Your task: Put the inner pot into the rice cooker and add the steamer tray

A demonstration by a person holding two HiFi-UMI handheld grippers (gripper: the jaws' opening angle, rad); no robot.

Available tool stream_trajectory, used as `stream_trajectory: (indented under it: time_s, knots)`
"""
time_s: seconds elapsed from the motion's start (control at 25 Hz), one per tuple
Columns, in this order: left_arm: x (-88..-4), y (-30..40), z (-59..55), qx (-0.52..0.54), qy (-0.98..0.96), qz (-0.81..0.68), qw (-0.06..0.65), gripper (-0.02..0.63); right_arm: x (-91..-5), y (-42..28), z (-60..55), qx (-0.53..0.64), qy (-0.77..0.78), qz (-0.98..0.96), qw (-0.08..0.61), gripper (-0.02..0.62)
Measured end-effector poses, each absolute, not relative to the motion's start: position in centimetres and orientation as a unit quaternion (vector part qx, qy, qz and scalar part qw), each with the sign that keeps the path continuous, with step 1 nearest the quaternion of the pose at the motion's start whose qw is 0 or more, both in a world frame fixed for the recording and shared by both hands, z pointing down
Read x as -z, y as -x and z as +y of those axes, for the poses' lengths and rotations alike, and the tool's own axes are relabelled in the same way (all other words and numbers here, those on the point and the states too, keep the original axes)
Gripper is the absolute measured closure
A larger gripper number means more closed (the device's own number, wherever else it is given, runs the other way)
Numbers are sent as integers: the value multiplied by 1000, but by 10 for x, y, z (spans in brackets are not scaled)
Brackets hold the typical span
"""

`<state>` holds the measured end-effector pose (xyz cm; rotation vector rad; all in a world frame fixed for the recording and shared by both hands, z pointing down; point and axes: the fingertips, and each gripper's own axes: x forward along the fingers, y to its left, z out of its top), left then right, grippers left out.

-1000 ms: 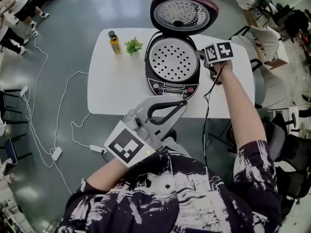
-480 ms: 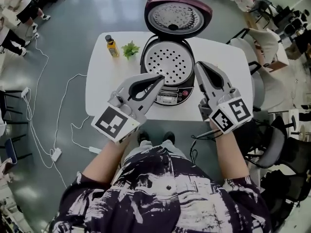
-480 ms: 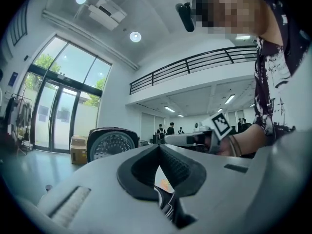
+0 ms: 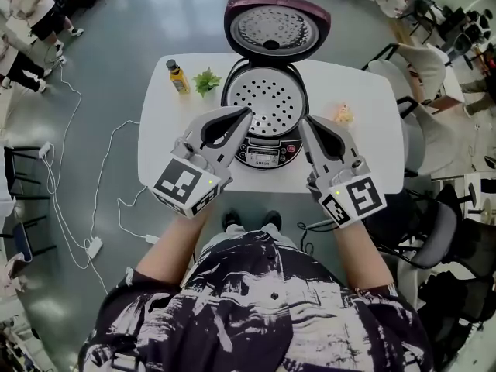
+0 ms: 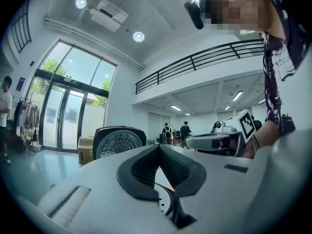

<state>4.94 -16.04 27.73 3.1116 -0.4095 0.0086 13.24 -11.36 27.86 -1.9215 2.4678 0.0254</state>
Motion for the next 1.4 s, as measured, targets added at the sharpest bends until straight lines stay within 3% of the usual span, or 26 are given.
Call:
stream_trajectory:
  time_s: [1.4]
  knots:
    - [-286,-48,-149,-18,-989,-146,3,601,-280,-148,-129,-16,613,790,-4,598]
